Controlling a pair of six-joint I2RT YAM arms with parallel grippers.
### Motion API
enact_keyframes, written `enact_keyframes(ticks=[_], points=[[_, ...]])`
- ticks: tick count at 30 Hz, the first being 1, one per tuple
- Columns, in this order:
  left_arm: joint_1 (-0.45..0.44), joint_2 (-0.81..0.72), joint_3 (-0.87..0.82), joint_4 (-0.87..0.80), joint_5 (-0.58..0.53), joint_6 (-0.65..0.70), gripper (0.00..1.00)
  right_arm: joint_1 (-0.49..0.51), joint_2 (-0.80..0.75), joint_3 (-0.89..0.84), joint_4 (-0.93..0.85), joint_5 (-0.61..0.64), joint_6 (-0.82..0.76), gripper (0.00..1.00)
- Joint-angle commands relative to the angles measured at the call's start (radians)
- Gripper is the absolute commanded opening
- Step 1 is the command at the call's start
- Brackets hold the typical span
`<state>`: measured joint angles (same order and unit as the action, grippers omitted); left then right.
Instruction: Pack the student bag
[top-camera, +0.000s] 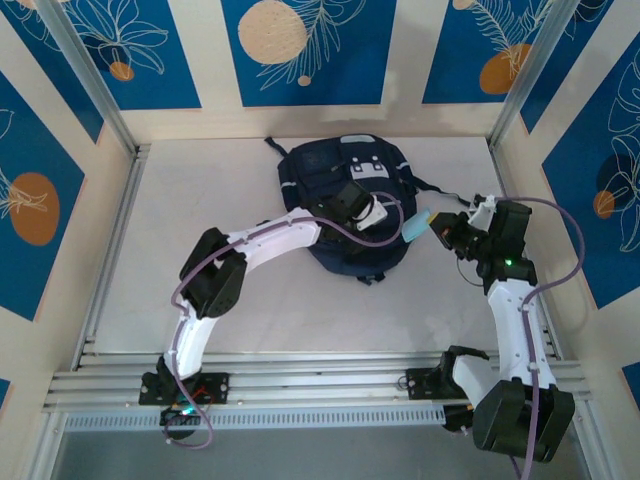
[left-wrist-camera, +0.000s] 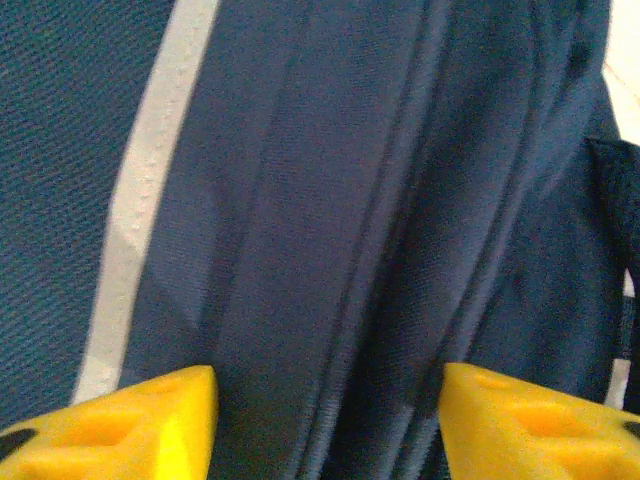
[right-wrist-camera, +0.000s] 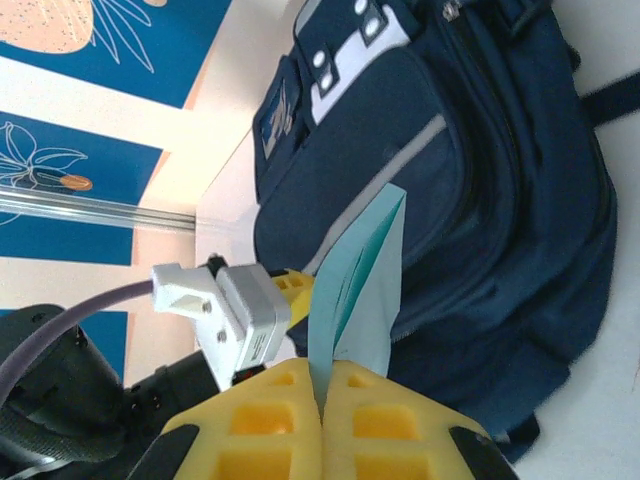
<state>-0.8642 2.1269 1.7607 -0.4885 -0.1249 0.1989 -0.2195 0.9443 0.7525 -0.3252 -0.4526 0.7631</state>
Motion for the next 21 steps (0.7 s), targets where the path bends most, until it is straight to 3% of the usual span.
enact_keyframes(ticks=[1, 4, 9, 18, 19, 21], points=[[0.032, 0.031, 0.053, 0.053, -0.066, -0.011, 0.34, -0.004, -0.013, -0.029, 0.02, -0.054, 0.03, 0.0], [0.056, 0.035, 0.12, -0.023, 0.081, -0.073, 0.0, -0.003, -0.012, -0.047, 0.043, -0.066, 0.051, 0.0], [0.083, 0.024, 0.196, -0.117, 0.262, -0.136, 0.0, 0.0, -0.006, -0.055, 0.064, -0.075, 0.069, 0.0], [0.092, 0.049, 0.212, -0.138, 0.249, -0.082, 0.0, 0.009, -0.004, -0.047, 0.068, -0.08, 0.071, 0.0], [0.092, 0.055, 0.211, -0.145, 0.256, -0.077, 0.07, 0.011, -0.004, -0.046, 0.065, -0.08, 0.069, 0.0], [0.092, 0.06, 0.2, -0.146, 0.261, -0.074, 0.37, 0.013, -0.006, -0.05, 0.063, -0.077, 0.068, 0.0]])
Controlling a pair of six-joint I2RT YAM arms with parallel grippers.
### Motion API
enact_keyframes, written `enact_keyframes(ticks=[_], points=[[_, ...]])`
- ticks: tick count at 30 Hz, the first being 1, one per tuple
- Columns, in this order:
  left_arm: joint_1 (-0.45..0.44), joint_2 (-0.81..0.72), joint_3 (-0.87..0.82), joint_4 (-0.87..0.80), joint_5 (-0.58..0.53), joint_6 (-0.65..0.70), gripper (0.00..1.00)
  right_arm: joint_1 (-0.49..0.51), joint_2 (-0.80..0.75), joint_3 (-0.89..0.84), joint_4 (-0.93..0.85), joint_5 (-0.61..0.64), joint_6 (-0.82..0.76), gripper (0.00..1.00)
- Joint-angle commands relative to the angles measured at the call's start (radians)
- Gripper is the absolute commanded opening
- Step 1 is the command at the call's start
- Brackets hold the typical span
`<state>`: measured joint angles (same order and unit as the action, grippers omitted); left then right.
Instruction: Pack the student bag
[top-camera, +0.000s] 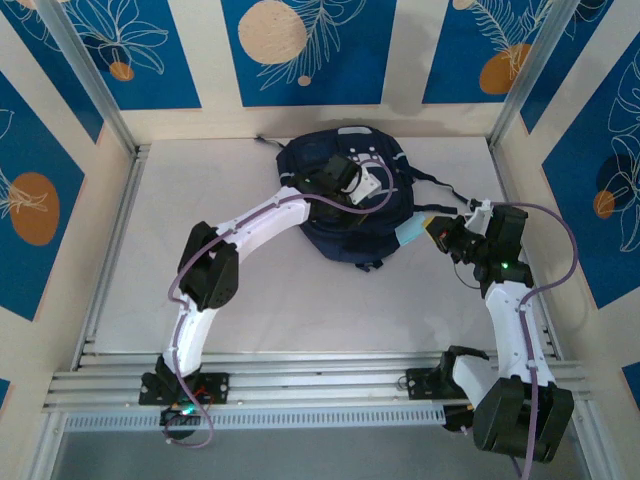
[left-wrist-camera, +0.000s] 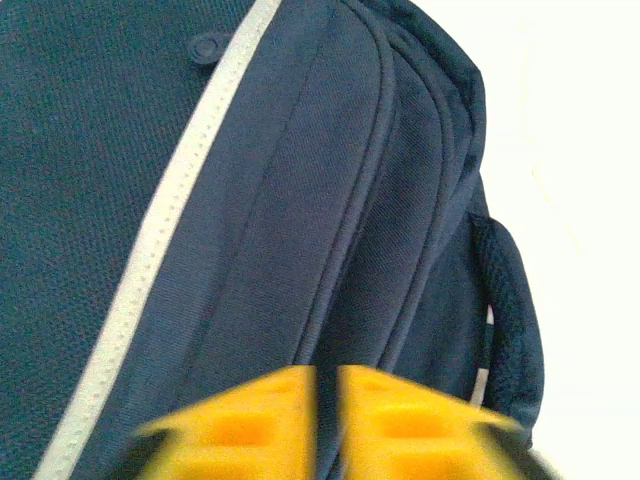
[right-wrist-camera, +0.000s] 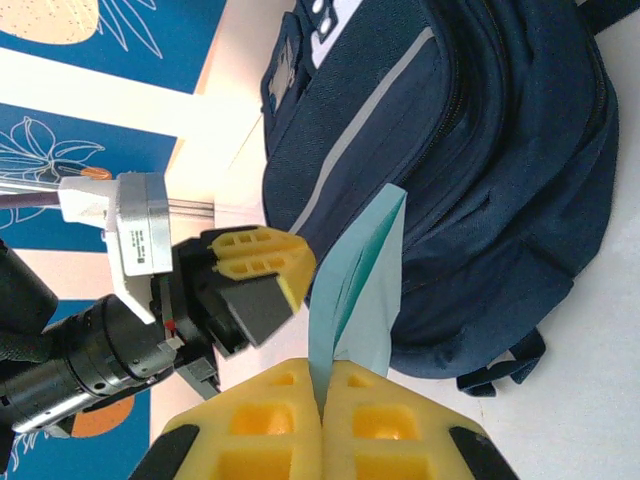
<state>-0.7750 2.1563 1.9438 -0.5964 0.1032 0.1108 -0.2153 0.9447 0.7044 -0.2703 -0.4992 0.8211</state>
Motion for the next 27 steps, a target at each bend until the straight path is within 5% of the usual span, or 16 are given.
enact_keyframes(ticks=[1, 7, 14, 21, 27], points=[[0.002, 0.033, 0.01, -0.039, 0.036, 0.017, 0.46, 0.008, -0.007, -0.002, 0.009, -0.03, 0.011, 0.0], [0.004, 0.072, 0.014, -0.032, -0.034, 0.047, 0.55, 0.01, -0.004, 0.0, 0.013, -0.03, 0.01, 0.0], [0.041, 0.125, 0.048, 0.008, -0.13, -0.002, 0.47, 0.01, -0.006, 0.013, -0.003, -0.028, 0.0, 0.0], [0.095, 0.144, 0.07, 0.023, -0.065, -0.107, 0.39, 0.01, -0.007, 0.015, -0.006, -0.022, 0.0, 0.0], [0.1, 0.149, 0.06, 0.021, -0.109, -0.102, 0.53, 0.01, -0.008, 0.02, -0.007, -0.021, -0.001, 0.0]])
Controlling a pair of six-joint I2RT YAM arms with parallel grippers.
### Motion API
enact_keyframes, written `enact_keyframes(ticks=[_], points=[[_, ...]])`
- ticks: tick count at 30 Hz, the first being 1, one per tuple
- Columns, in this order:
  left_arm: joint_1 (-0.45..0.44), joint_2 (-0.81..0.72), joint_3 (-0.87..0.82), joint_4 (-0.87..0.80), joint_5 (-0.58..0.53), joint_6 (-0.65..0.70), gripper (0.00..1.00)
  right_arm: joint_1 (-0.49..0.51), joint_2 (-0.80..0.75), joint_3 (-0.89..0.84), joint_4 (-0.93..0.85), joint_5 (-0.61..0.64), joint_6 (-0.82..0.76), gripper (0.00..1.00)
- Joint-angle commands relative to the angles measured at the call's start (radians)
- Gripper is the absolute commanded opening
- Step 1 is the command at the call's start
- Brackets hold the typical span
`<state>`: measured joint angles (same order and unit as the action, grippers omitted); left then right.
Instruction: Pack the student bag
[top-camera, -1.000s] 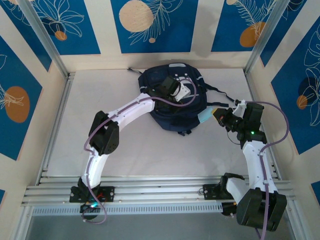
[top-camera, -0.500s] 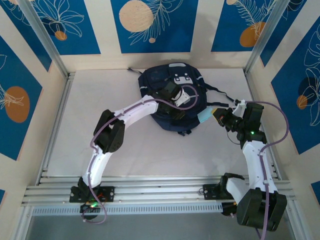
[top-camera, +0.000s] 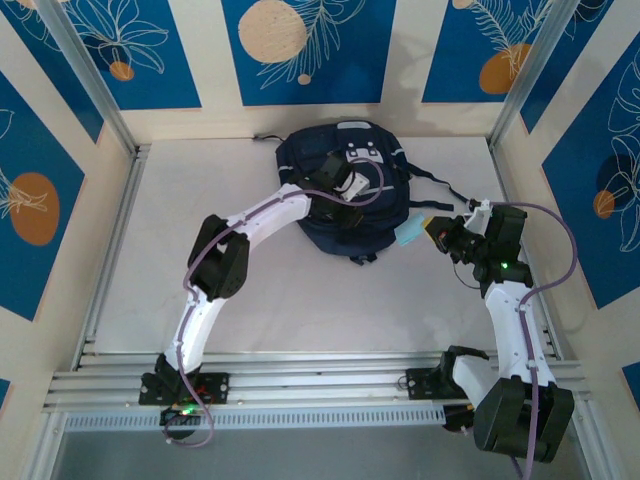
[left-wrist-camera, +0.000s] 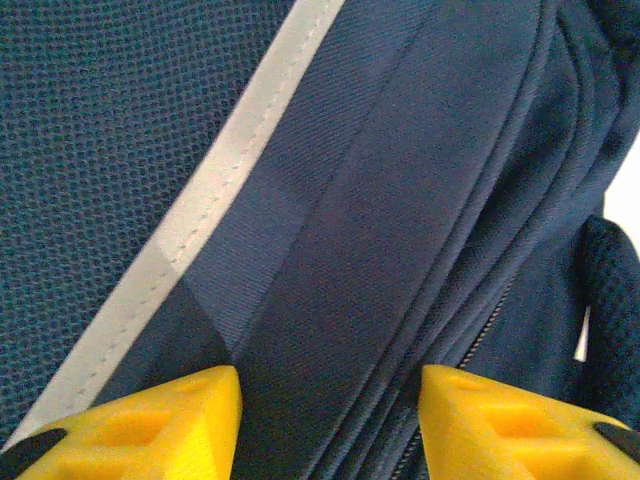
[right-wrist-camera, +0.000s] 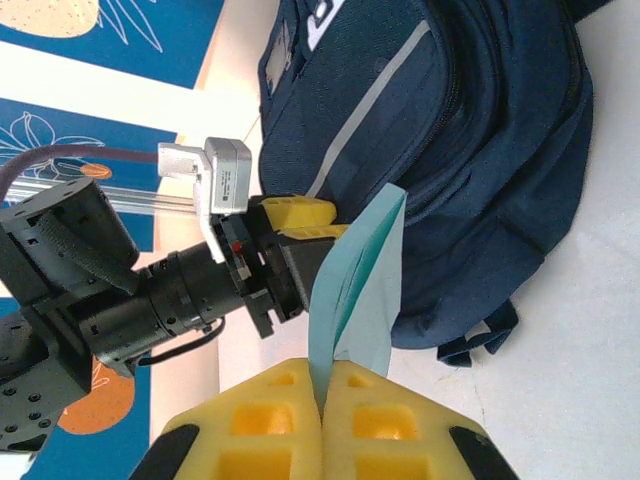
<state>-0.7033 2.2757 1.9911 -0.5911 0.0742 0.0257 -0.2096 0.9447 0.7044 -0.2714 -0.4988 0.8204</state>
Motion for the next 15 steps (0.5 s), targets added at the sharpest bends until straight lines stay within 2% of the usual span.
enact_keyframes(ticks=[1, 4, 7, 15], points=[[0.028, 0.024, 0.003, 0.025, -0.081, -0.019, 0.54, 0.004, -0.007, 0.022, -0.008, -0.023, -0.002, 0.0], [0.027, 0.001, -0.017, 0.051, -0.07, -0.042, 0.51, 0.004, -0.009, 0.024, -0.008, -0.019, -0.002, 0.0], [0.034, -0.028, -0.016, 0.064, -0.013, -0.079, 0.5, 0.004, -0.007, 0.024, -0.012, -0.017, -0.005, 0.0], [0.04, -0.06, 0.002, 0.064, 0.068, -0.08, 0.55, 0.004, -0.004, 0.021, -0.013, -0.011, -0.011, 0.0]])
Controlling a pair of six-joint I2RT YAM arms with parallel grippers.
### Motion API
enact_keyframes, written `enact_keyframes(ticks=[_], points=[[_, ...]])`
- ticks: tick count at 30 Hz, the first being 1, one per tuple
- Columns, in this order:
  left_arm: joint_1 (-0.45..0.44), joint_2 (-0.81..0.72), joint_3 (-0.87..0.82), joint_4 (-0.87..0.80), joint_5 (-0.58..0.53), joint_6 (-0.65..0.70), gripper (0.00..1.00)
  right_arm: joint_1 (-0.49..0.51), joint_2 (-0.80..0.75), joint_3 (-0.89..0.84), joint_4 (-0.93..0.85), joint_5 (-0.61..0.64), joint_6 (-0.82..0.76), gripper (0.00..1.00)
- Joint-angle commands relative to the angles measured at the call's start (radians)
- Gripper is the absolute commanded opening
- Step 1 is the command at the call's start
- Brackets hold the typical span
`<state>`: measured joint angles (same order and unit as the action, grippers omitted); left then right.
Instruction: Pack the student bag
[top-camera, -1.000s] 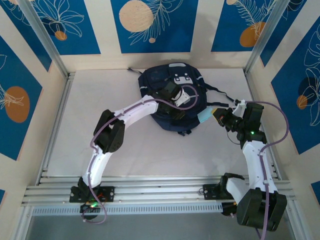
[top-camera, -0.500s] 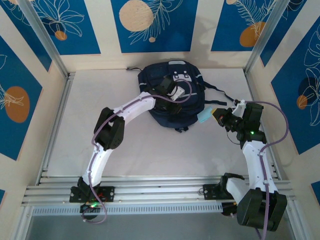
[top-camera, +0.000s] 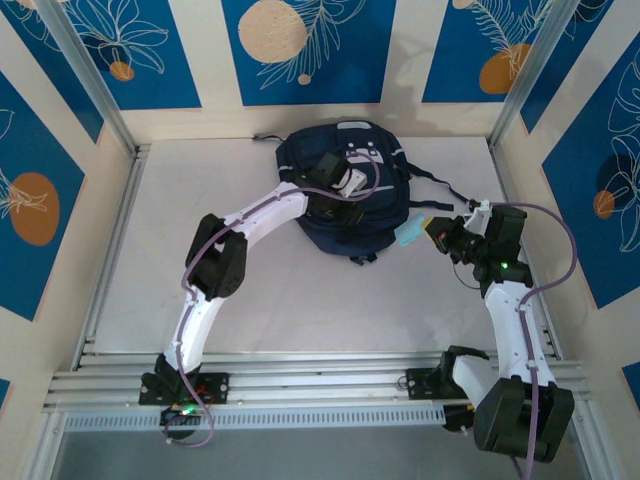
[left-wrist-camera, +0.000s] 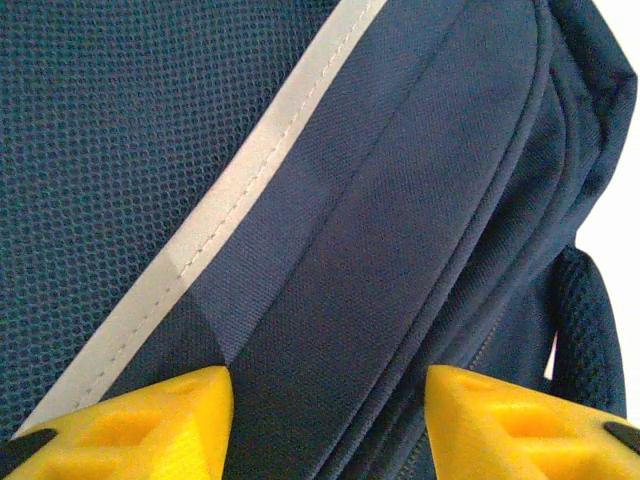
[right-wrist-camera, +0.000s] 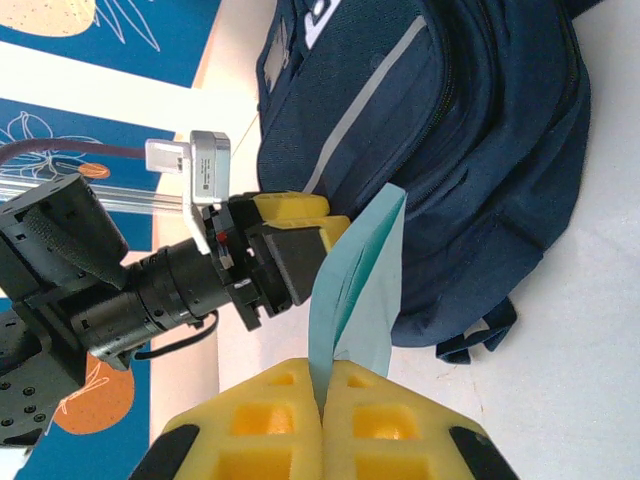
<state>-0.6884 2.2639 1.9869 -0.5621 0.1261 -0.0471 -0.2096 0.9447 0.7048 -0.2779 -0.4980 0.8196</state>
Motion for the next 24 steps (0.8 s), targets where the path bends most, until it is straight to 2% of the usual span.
enact_keyframes(ticks=[1, 6, 13, 20, 24], points=[[0.025, -0.048, 0.005, 0.033, 0.02, -0.001, 0.56, 0.004, -0.004, 0.021, -0.006, -0.013, -0.011, 0.0], [0.025, -0.05, -0.001, 0.01, 0.023, 0.024, 0.61, 0.004, -0.003, 0.02, -0.006, -0.011, -0.013, 0.0], [0.025, -0.006, -0.013, 0.004, -0.052, 0.113, 0.68, 0.004, 0.015, 0.017, 0.006, -0.013, -0.012, 0.0], [0.025, 0.053, -0.043, -0.027, -0.039, 0.116, 0.75, 0.001, 0.005, 0.019, -0.007, -0.004, -0.016, 0.0], [0.025, 0.063, -0.042, -0.047, -0.016, 0.108, 0.83, -0.002, 0.004, 0.03, -0.015, -0.006, -0.02, 0.0]])
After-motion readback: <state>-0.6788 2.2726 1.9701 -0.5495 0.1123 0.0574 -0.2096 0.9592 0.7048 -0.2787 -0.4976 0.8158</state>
